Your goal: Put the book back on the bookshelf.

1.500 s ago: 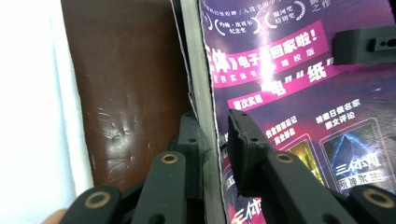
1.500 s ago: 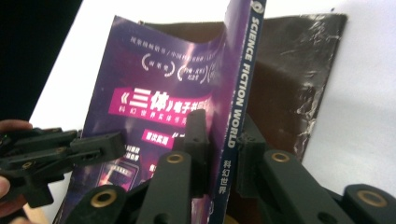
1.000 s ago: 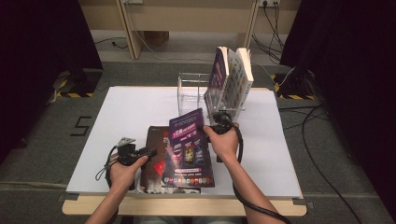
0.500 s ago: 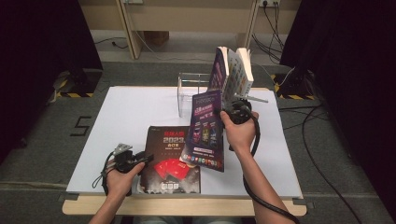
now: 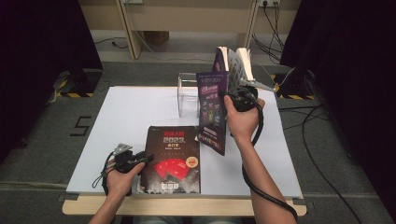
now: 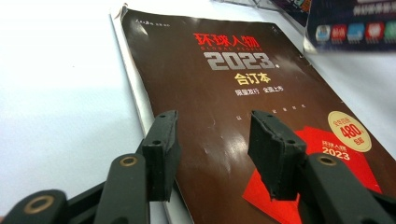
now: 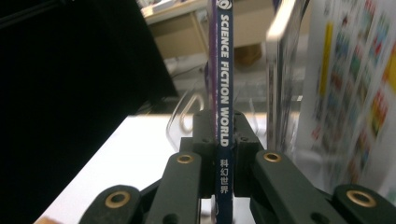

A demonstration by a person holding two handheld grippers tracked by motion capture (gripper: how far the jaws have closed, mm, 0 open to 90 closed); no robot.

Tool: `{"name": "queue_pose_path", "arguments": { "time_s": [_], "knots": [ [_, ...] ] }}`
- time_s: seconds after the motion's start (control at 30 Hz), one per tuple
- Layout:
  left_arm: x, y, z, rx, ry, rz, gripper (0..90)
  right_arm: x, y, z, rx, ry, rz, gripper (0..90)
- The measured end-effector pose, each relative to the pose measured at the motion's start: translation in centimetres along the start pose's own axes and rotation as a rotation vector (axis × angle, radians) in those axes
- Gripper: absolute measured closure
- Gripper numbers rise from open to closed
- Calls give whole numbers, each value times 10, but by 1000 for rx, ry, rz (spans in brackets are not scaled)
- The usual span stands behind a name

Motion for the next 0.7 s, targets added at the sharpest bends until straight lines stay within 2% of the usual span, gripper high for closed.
{"name": "queue_pose_path", "arguments": {
  "time_s": [0.07,0.13,0.43,0.7],
  "knots": [
    [-1,0,0,-1,2,2,516,-3,-6,-5,18,0,4,846],
    [-1,0,0,-1,0,0,517,-5,-12,-10,29,28,40,847],
    [-3,0,0,2,4,2,519,-10,-30,-28,98,17,58,846],
    [-4,-1,1,-1,1,6,519,-14,-56,-36,135,33,104,846]
  ]
}}
Point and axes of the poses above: each handheld gripper's, and its own axes: y roughly backward along the jaws, z roughly out of its underside, x roughly to its right, the point moved 1 cm from there along -y, roughly forward along the jaws, and after that the axes turned 2 degrees about x, right-handed, at the moved point
